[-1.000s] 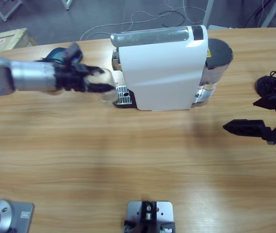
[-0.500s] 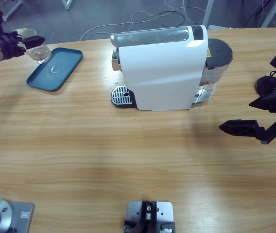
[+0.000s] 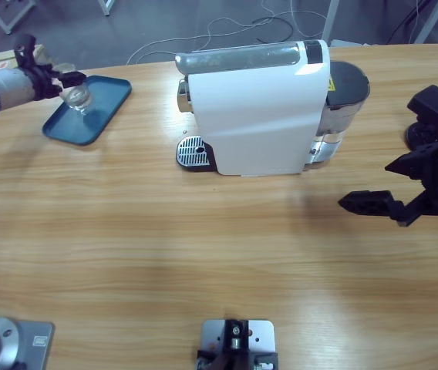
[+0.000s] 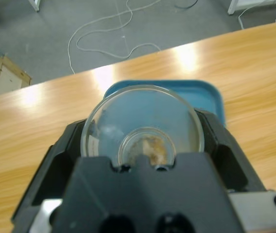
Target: Pour coffee
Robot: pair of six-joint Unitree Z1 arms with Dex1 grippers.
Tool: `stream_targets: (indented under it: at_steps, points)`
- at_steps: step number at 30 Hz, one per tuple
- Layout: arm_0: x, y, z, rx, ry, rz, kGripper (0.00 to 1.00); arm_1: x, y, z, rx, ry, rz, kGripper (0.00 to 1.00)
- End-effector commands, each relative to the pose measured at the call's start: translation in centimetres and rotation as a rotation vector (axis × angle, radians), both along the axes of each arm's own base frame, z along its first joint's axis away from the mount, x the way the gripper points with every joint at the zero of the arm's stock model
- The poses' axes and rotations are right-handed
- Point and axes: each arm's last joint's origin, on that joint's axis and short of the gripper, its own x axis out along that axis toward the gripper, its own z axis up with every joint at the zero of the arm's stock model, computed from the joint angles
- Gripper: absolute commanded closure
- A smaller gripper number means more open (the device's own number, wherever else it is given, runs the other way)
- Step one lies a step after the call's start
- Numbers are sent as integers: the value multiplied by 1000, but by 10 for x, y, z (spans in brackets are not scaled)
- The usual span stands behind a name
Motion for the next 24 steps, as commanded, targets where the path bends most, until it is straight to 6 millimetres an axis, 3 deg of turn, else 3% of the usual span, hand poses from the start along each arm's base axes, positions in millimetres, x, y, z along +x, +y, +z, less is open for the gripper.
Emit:
stream_targets:
  at_steps: [1, 6, 11, 12, 13, 14, 15, 20, 24]
  points:
    - [29, -6, -19, 22, 186, 14, 1000, -6, -5, -13, -21, 34, -1, 0]
    - [39, -11, -22, 39, 287, 9, 1000, -7, -7, -13, -19, 31, -3, 0]
    - [35, -12, -28, 48, 357, 9, 1000, -9, -9, -12, -19, 27, -5, 0]
    - [33, -12, -30, 48, 378, 7, 695, -10, -10, -11, -17, 24, -6, 0]
    - [31, -12, -31, 46, 390, 2, 279, -10, -10, -10, -16, 22, -6, 0]
    - [28, -13, -30, 50, 393, -9, 67, -11, -11, -10, -14, 21, -6, 0]
    - [24, -14, -28, 55, 392, -15, 19, -11, -11, -9, -13, 20, -6, 0]
    - [3, -12, -5, 43, 365, -7, 14, -16, -17, -4, 3, 5, -6, 0]
    - [-15, -9, 56, -6, 217, -46, 0, -24, -25, 4, 15, -20, -7, 0]
